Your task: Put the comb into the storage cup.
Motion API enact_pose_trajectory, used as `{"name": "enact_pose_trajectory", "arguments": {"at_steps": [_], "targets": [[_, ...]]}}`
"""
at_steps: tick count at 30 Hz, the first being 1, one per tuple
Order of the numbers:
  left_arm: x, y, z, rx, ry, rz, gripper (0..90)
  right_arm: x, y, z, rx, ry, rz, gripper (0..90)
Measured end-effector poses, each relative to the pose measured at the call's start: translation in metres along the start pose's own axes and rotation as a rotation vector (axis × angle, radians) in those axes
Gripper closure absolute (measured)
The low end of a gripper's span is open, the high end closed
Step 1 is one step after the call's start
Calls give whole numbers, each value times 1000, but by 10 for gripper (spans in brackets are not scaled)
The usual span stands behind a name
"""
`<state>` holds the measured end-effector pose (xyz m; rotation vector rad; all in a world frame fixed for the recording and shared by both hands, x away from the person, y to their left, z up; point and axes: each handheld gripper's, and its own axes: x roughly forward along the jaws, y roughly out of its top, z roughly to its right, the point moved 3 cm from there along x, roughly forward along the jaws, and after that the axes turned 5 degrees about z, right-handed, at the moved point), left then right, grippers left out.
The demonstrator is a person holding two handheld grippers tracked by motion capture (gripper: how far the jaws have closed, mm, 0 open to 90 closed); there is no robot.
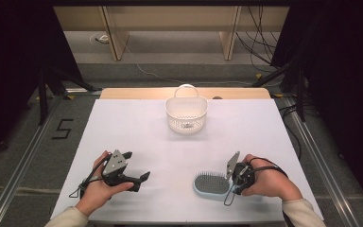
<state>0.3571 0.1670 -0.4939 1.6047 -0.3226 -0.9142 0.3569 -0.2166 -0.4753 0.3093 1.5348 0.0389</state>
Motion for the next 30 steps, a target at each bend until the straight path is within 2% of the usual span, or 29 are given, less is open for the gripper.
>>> {"name": "enact_pose_trajectory", "arguments": {"at_steps": [1, 3, 7, 9, 12, 13, 14, 15, 21, 24, 30], "targets": [[0, 0, 0, -1, 0, 0, 19, -1, 0, -1, 20, -1, 7, 704], [0, 0, 0, -1, 1, 0, 19, -1, -1, 0, 4, 6, 14, 704], [0, 0, 0, -1, 1, 1, 19, -3, -1, -1, 39, 4, 29, 705], [0, 0, 0, -1, 1, 0, 19, -5, -2, 0, 27, 7, 44, 705], [0, 0, 0, -4, 3, 0, 19, -8, -2, -1, 47, 9, 59, 705], [0, 0, 0, -4, 3, -1, 19, -9, -2, 0, 36, 6, 69, 705], [0, 0, 0, -4, 3, -1, 19, -10, -2, -1, 55, 5, 75, 705], [0, 0, 0, -4, 3, -1, 19, -10, -3, 0, 47, 0, 84, 705], [0, 0, 0, -5, 4, -2, 19, -13, -3, -1, 91, 7, 99, 705], [0, 0, 0, -5, 4, -2, 19, -15, -4, 0, 97, -4, 114, 706], [0, 0, -1, -6, 6, -3, 19, -18, -6, 1, 140, 3, 175, 705]]}}
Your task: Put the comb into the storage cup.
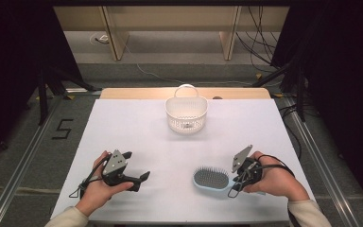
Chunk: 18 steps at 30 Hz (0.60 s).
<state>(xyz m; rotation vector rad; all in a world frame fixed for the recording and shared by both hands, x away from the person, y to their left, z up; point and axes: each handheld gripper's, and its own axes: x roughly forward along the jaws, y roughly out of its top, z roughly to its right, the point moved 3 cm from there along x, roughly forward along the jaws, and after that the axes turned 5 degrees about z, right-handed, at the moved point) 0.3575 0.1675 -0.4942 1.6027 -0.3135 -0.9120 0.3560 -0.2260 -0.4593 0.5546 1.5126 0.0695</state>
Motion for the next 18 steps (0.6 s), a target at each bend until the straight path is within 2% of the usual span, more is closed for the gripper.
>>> {"name": "enact_pose_trajectory", "arguments": {"at_steps": [1, 4, 11, 16, 18], "targets": [[0, 0, 0, 0, 1, 0, 19, -2, 0, 1, 5, -7, 24, 705], [0, 0, 0, 0, 1, 1, 19, -4, 0, 2, 12, -15, 47, 706], [-1, 0, -1, -1, 3, 3, 20, -11, -2, 8, 57, -71, 140, 705], [-1, 0, -1, -2, 4, 5, 20, -13, -3, 11, 54, -104, 205, 705], [-1, 0, -1, -1, 4, 4, 20, -13, -3, 10, 77, -103, 220, 705]]}}
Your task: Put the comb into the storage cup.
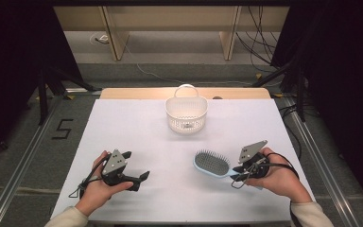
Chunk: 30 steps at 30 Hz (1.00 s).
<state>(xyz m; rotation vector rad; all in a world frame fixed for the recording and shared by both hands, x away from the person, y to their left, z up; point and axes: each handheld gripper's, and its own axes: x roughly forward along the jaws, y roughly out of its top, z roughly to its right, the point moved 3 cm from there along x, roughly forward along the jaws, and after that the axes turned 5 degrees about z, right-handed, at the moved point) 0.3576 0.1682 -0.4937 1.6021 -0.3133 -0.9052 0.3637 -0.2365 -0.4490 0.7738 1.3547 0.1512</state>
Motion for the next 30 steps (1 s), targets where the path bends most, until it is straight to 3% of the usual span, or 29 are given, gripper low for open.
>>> {"name": "enact_pose_trajectory", "arguments": {"at_steps": [6, 10, 22, 30], "targets": [[0, 0, 0, 3, 0, 1, 21, 0, -2, -1, 46, -18, 54, 704], [-1, 1, 0, 3, 2, 6, 22, -1, -3, -3, 42, -16, 80, 704], [-1, 1, 0, 2, 2, 4, 23, 1, -3, -1, 79, -86, 198, 704], [2, 1, 1, 1, -1, 2, 25, 3, -8, 0, 112, -105, 222, 704]]}}
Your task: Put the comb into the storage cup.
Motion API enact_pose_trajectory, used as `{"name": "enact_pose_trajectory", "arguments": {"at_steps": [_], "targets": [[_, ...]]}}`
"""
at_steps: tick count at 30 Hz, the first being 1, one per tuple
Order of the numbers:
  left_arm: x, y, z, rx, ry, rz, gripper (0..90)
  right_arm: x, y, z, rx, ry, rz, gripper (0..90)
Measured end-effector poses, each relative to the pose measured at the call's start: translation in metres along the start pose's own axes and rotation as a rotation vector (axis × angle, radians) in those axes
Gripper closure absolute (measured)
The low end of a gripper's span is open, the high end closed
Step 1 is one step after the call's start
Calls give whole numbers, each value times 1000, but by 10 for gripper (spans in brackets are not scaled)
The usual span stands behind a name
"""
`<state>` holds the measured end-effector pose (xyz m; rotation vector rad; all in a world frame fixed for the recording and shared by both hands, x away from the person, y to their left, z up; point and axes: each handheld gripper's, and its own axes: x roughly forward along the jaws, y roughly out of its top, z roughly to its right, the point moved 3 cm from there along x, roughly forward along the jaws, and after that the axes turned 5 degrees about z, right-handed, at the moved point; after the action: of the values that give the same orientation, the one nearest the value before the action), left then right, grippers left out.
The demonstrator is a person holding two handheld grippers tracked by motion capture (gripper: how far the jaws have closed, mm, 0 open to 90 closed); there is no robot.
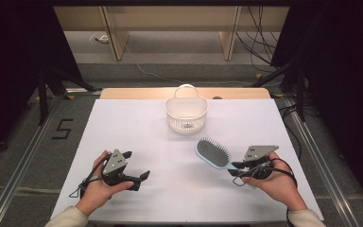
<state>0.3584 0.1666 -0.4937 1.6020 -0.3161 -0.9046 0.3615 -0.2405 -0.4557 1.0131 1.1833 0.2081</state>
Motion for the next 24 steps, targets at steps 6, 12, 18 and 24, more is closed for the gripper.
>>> {"name": "enact_pose_trajectory", "arguments": {"at_steps": [6, 12, 18, 24], "targets": [[0, 0, 0, 1, 2, -2, 25, -2, 1, 0, 12, -22, 24, 704], [0, 0, -1, -1, 4, -3, 26, -2, 1, 2, 20, -30, 35, 704], [0, 0, -1, -1, 4, -4, 26, -4, 1, 3, 22, -45, 52, 704], [0, 0, 0, 2, 4, -4, 26, -8, 3, 6, 32, -65, 82, 704]]}}
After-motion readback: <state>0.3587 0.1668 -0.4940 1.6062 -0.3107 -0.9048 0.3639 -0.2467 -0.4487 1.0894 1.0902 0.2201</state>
